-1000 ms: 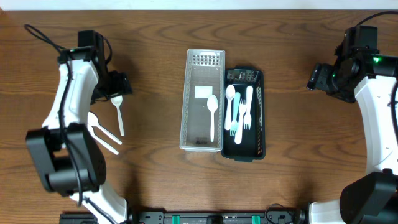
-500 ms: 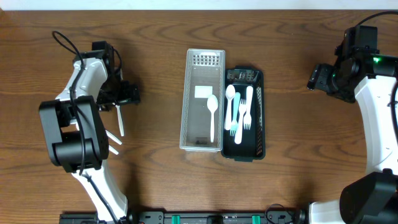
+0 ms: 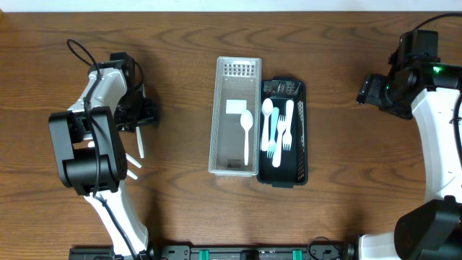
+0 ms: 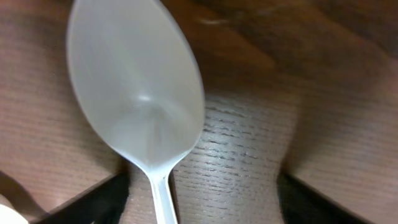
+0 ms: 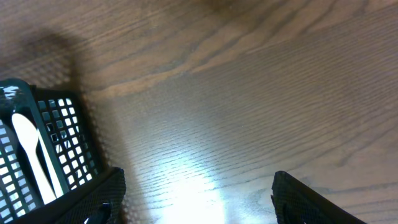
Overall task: Pack container
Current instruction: 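Move the left gripper back to the spoons and grasp one, then carry the second spoon into the clear tray and release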
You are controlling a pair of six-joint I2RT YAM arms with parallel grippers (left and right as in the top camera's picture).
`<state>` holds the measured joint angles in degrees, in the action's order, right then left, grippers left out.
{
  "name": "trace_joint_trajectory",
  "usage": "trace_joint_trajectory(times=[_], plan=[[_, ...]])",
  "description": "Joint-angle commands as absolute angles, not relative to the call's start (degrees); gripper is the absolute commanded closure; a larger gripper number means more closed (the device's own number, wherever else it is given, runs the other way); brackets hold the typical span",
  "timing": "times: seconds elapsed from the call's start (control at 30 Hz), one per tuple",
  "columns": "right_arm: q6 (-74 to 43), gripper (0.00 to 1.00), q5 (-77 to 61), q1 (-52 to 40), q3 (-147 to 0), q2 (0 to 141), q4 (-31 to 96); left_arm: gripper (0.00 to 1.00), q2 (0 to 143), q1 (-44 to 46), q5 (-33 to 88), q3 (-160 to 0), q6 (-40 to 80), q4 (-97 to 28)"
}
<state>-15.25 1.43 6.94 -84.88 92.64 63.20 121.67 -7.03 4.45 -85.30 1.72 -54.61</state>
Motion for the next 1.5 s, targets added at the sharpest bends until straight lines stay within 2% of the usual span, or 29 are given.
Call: trace_joint_trajectory(times=[0.0, 0.2, 0.47, 0.57, 0.6, 0.67, 0.87, 1.03, 1.23, 1.47], plan=[[-14.50, 0.21, 1.23, 6.68, -84.62, 92.95, 63.22, 0.45, 122.48, -7.11, 4.34, -84.86, 1.08, -55.22], [-14.50, 0.21, 1.23, 6.68, -84.62, 92.95, 63.24, 0.66, 122.48, -7.11, 4.34, -84.86, 1.08, -55.46], [-14.48, 0.21, 1.26, 6.68, -84.62, 92.95, 63.22, 0.81, 122.48, -7.11, 4.34, -84.86, 1.08, -55.61], [-14.48, 0.21, 1.26, 6.68, -84.62, 92.95, 63.20, 0.81, 122.48, -7.11, 4.34, -84.86, 1.08, -55.61], [-14.48, 0.21, 1.28, 6.68, -84.62, 92.95, 63.20, 0.88, 122.48, -7.11, 4.34, -84.86, 1.10, -55.61], [-14.48, 0.21, 1.28, 6.70, -84.62, 92.95, 63.20, 0.94, 122.48, -7.11, 4.34, -84.86, 1.10, -55.64], [-14.48, 0.21, 1.28, 6.68, -84.62, 92.95, 63.20, 0.94, 121.91, -6.76, 4.34, -85.17, 2.52, -56.86], [-14.48, 0.21, 1.26, 6.68, -84.62, 92.95, 63.20, 0.94, 117.99, -3.01, 4.56, -88.86, 3.29, -63.00], [-14.48, 0.21, 1.26, 6.68, -84.62, 92.95, 63.24, 0.94, 106.43, 8.56, 4.56, -93.43, 3.53, -66.81], [-14.50, 0.21, 1.26, 6.68, -84.62, 92.95, 63.22, 0.93, 96.09, 26.30, 4.51, -94.39, 3.81, -61.30]])
